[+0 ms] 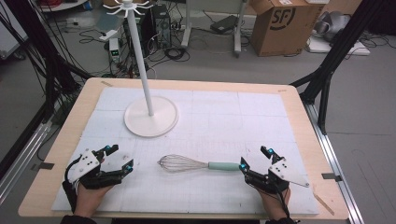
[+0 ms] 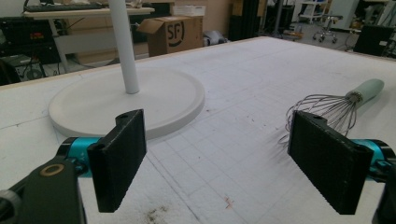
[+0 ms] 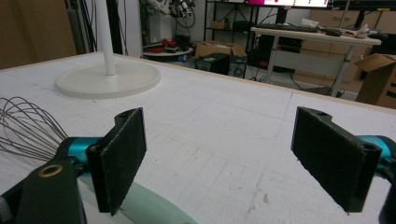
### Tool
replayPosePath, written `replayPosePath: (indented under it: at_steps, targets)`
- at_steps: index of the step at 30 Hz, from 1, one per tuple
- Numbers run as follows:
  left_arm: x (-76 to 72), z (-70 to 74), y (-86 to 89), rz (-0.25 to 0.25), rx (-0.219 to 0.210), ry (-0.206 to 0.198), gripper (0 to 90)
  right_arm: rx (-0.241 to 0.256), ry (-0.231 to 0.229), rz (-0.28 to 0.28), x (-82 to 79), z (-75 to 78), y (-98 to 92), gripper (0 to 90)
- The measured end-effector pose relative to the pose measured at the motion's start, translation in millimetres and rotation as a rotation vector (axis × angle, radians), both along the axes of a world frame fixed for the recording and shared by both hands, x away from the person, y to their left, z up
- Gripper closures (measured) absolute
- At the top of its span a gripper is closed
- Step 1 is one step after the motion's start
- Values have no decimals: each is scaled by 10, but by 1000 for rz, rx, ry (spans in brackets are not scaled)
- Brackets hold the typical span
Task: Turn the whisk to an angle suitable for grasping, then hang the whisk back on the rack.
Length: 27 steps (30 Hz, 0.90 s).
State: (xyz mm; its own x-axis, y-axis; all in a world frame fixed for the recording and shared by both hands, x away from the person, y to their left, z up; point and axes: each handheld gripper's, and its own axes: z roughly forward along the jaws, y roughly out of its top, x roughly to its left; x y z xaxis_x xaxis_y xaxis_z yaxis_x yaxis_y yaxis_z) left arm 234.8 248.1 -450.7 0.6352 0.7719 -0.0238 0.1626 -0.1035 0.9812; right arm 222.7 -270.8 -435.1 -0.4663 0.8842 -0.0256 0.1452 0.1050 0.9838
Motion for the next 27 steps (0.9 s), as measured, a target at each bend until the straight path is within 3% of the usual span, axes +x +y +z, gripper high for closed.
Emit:
replayPosePath:
  at_steps: [16,22,25,27]
  targets:
    - [-3,-8,12,3,-1,5,202,-9,-5,-2,20,-1,15,172]
    - [-18,9,-6,5,-3,-10,202,-5,-7,0,7,3,15,172]
    - [-5,58,-50,-20,-8,-19,198,2,-9,-2,14,6,11,172]
    - [29,186,-94,-70,-15,-16,197,1,-10,0,18,5,11,172]
